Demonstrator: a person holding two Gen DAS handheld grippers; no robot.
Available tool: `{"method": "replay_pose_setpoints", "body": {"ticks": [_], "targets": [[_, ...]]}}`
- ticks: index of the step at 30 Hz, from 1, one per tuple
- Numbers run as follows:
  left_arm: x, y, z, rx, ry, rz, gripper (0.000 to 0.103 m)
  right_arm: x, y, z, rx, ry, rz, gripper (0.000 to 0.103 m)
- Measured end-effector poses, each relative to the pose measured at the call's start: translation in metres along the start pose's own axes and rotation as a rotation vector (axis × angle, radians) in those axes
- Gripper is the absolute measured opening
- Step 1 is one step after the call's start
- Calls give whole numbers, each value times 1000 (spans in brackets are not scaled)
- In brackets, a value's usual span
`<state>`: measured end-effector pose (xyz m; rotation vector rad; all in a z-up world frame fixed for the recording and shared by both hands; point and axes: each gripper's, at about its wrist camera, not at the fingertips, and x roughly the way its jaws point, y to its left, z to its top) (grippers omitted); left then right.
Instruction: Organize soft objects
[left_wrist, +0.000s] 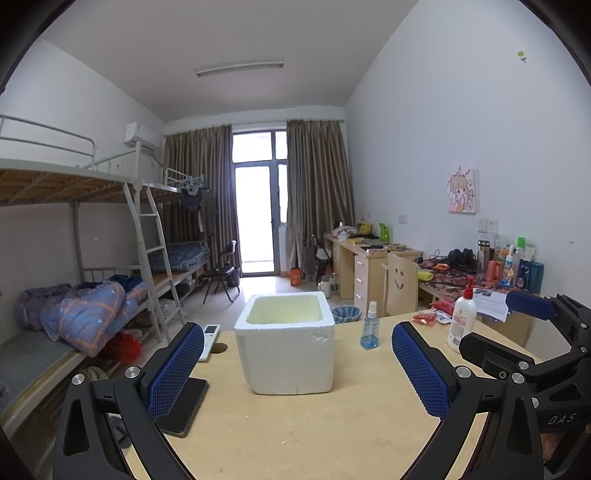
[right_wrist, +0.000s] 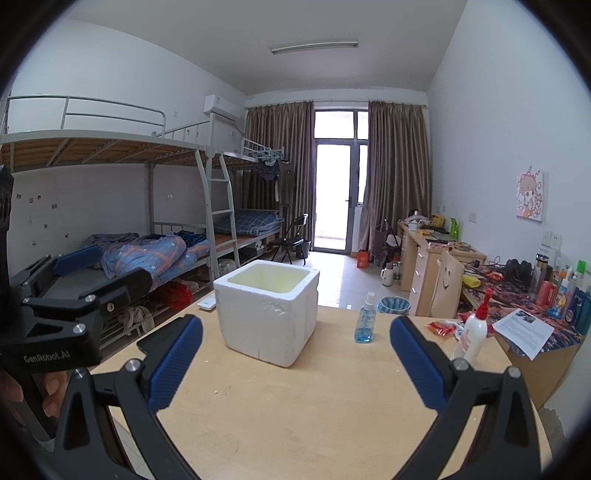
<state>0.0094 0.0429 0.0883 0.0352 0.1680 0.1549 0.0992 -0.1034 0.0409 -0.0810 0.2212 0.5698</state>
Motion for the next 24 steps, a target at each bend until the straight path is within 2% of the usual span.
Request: {"method": "replay_pose_setpoints", "body": {"ticks": [6, 14, 19, 24], "targets": [[-9, 3, -14, -43, -25, 10, 102, -8, 5, -11, 5, -19, -8, 102], [-11, -1, -33, -45, -63, 50, 102, -11, 5, -26, 26, -28, -27, 102], [-9, 0, -47, -61, -53, 48, 102, -9, 2, -39, 58, -17, -6, 102], [-15, -2, -59, -55, -81, 71, 102, -10, -1, -51, 73, -10, -5, 102]]}}
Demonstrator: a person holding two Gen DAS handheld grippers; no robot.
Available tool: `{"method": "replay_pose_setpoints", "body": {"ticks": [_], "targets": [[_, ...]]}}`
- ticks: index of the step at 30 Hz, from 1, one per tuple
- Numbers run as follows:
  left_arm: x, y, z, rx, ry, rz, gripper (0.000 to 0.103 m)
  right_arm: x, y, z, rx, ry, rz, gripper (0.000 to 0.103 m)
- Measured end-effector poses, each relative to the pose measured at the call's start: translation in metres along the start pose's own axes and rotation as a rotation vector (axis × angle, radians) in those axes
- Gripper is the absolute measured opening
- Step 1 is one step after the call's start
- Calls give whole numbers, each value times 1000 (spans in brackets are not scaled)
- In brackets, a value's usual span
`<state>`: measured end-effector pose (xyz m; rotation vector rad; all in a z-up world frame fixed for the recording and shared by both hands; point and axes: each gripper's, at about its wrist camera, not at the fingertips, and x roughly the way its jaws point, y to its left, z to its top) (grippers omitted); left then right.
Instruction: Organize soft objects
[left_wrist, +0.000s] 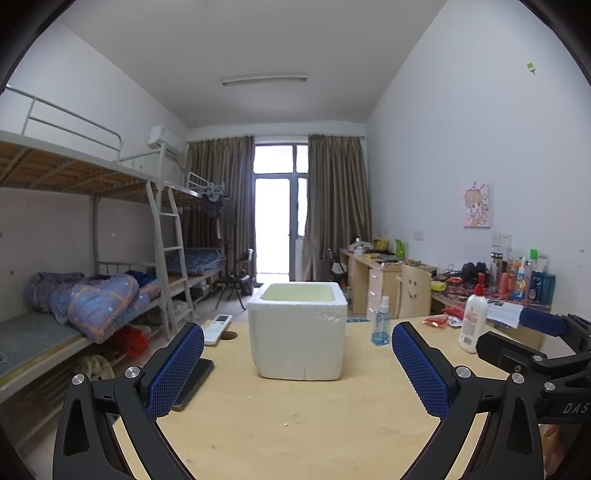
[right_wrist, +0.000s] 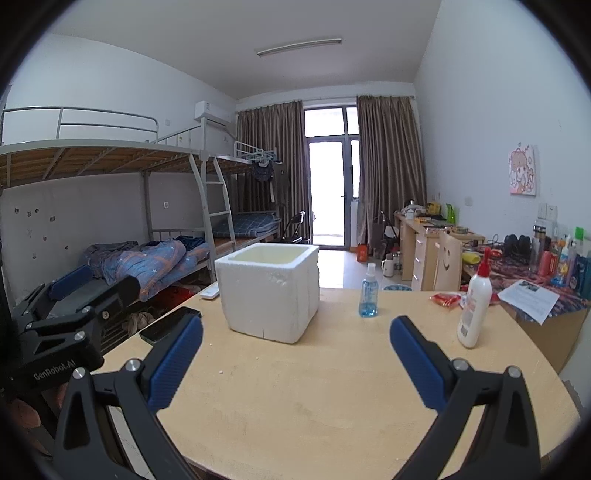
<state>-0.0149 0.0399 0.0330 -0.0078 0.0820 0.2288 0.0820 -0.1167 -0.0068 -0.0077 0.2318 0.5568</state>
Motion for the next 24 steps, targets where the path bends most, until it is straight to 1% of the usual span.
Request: {"method": "replay_pose_setpoints", "body": {"ticks": [2, 5, 9, 14, 18, 21, 24], "targets": [[-3, -1, -3, 4, -16, 3, 102, -2, -1, -5, 5, -6, -5, 102], [-6, -3, -9, -1, -24, -12, 102, -3, -1, -12, 2, 0, -10, 102], [-5, -4, -15, -22, -15, -25, 102, -3, -2, -20, 9, -8, -21, 102], [-5, -8, -25, 1, -18, -6, 102, -3, -2, -28, 14, 2, -26, 102], [-2, -10, -34, 11, 5, -16, 102, -5, -2, -32, -2, -12, -64, 103], [-1, -11, -39, 19, 6, -7, 102, -8, -5, -35, 12, -14, -68, 102], [-1, -10, -44, 18, 9, -14, 102, -9, -6, -39, 14, -10, -71, 102]]}}
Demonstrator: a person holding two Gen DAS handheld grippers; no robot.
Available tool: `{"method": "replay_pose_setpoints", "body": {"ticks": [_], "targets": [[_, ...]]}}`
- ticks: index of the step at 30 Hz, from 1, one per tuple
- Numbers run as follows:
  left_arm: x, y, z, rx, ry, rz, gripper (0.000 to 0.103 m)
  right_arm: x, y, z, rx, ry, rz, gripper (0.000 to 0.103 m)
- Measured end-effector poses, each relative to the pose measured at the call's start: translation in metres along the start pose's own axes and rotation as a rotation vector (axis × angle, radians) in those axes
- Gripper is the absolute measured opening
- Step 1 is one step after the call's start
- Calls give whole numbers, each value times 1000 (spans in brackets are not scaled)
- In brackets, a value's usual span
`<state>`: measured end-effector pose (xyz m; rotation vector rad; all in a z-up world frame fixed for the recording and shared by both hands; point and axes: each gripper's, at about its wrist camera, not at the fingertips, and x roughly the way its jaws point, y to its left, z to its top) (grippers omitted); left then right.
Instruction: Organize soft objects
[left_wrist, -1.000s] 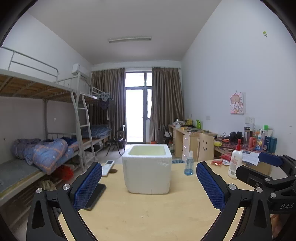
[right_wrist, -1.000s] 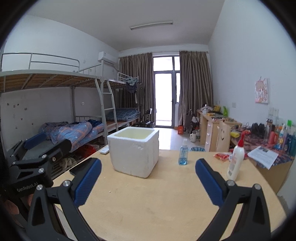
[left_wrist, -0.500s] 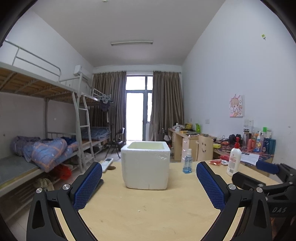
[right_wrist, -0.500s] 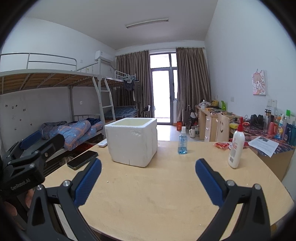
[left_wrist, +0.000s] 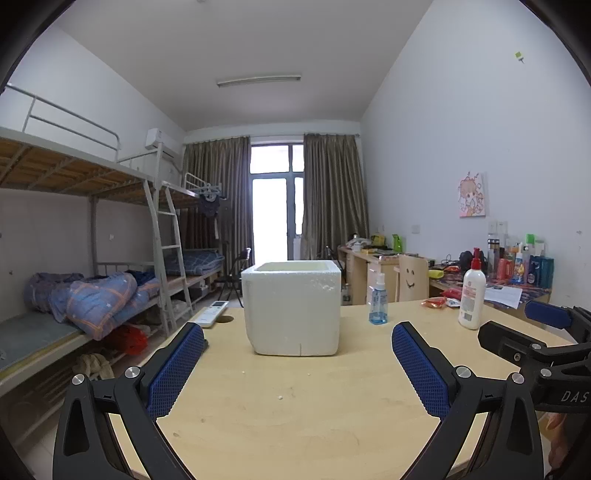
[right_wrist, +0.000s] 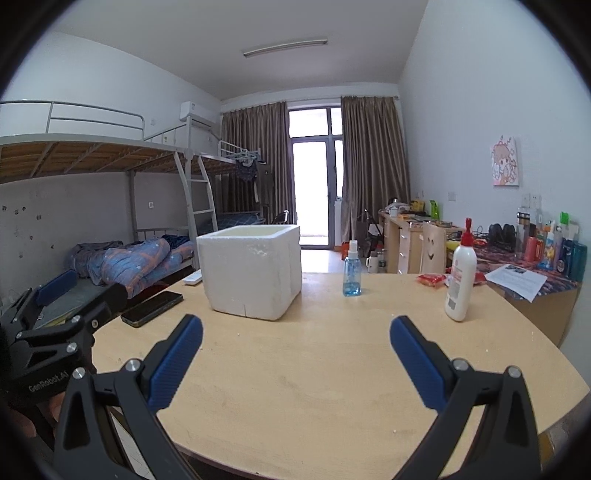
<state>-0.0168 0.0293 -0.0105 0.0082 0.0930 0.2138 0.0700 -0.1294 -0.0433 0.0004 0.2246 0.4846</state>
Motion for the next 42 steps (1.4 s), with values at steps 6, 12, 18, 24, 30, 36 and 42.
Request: {"method": "replay_pose_setpoints", "body": {"ticks": [6, 12, 18, 24, 30, 36, 42], "targets": [[2, -1, -6, 4, 21, 0, 102, -1, 3, -6, -22, 11, -14, 102], [-5, -5, -6, 22, 26, -8, 102, -4, 2, -12, -21, 16, -12, 103], [-16, -4, -4, 19, 27, -10, 102, -16, 5, -14, -26, 11, -21, 102], [-21, -5, 0, 18, 35, 1, 102, -29, 4, -10, -28, -8, -33, 102], [-21, -5, 0, 18, 34, 7, 102, -29, 4, -10, -27, -11, -32, 103], [-17, -4, -1, 14, 40, 11, 102, -25, 5, -10, -28, -7, -29, 103], [-18, -4, 0, 12, 34, 13, 102, -23, 4, -9, -27, -6, -28, 102]]}}
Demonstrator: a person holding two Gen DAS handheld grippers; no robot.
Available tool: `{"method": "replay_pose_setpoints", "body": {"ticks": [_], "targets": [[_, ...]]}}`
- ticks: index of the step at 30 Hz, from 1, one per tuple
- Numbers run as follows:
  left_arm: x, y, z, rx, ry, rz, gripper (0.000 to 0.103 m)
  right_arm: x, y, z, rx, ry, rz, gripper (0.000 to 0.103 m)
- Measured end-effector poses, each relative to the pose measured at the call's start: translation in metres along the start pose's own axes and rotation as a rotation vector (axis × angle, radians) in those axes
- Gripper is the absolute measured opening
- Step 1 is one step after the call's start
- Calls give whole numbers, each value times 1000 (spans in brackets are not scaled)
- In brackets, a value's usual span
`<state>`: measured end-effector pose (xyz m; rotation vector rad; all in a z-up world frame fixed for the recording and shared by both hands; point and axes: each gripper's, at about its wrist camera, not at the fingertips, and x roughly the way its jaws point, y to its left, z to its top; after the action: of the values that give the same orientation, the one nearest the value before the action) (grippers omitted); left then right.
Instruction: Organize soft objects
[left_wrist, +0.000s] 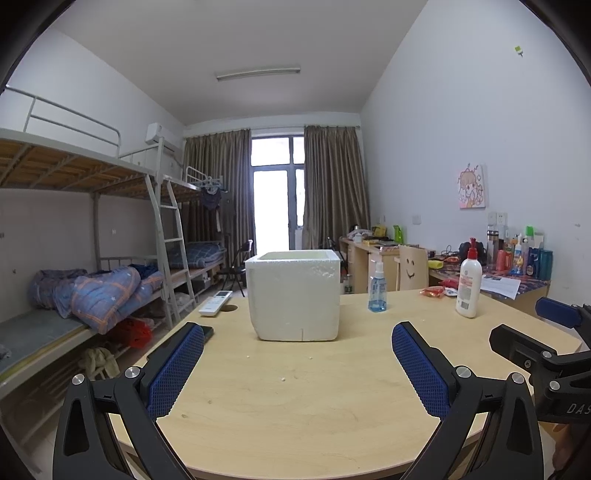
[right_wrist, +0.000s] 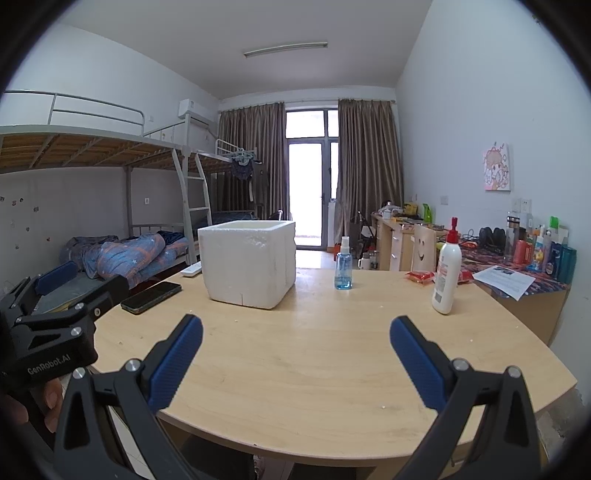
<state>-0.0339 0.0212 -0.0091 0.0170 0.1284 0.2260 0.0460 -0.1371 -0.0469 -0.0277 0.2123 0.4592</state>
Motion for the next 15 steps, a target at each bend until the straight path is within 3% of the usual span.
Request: {"method": "replay_pose_setpoints", "body": {"ticks": [15], "targets": [[0, -7, 0, 21, -1, -3, 102, -1, -2, -1, 3, -2, -2, 103]]}}
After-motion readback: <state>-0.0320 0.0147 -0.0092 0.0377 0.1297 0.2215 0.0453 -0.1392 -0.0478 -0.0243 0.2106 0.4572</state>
